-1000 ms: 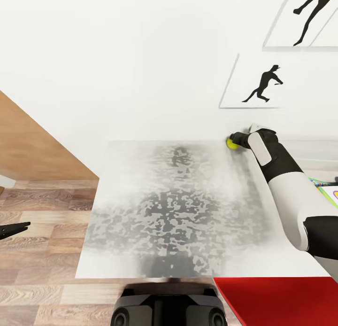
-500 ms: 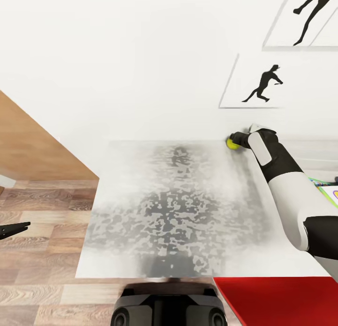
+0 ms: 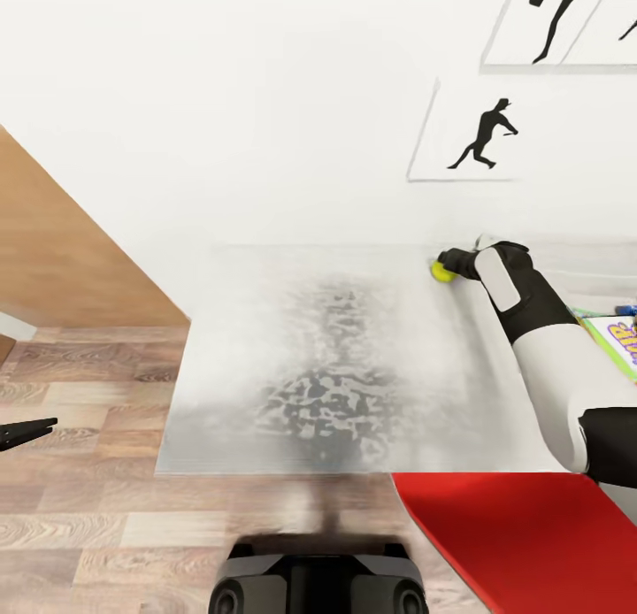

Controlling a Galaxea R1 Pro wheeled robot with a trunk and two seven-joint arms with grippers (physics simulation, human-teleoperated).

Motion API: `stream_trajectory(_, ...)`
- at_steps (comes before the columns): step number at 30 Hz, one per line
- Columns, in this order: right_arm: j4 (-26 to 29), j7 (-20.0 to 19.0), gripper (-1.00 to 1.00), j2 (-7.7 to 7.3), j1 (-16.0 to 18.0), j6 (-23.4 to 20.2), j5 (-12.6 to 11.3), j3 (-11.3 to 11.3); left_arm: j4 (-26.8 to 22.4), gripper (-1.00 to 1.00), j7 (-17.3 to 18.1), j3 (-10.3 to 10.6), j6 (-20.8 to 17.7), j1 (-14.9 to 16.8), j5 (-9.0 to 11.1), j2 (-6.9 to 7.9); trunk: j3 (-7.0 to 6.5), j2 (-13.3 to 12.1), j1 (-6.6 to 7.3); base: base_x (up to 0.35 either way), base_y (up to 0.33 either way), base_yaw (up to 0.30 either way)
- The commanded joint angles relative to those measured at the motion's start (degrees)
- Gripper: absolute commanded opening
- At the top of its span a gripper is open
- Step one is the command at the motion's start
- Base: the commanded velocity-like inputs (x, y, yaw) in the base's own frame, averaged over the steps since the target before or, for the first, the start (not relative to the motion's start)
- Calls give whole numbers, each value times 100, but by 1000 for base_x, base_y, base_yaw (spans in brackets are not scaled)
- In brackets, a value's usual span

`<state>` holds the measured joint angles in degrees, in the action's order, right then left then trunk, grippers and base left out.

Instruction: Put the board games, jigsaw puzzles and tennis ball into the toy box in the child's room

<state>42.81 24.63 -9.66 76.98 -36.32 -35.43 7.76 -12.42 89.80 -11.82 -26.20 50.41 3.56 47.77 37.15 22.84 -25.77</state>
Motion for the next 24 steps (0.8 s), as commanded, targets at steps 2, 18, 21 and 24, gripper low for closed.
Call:
stream_trajectory(2, -43, 66, -100, -33, 16, -227, -77, -11, 3, 100, 20, 31, -61, 4, 31, 4, 9, 8, -1, -326, 0, 0)
stream_trajectory(18, 1240, 80, -100, -42, 139, -1547, -115, -830, 3, 100, 20, 31, -61, 4, 31, 4, 9, 8, -1, -113, 0, 0)
stream_trajectory(21, 1344, 78, -100, -40, 155, -1694, -119, -924, 3, 100, 20, 31, -61, 4, 31, 4, 9, 8, -1, -4, 0, 0)
stream_trajectory(24, 1393, 82, -100, -17, 175, -1890, -121, -1029, 3, 100, 20, 31, -61, 4, 31, 4, 9, 8, -1, -2, 0, 0)
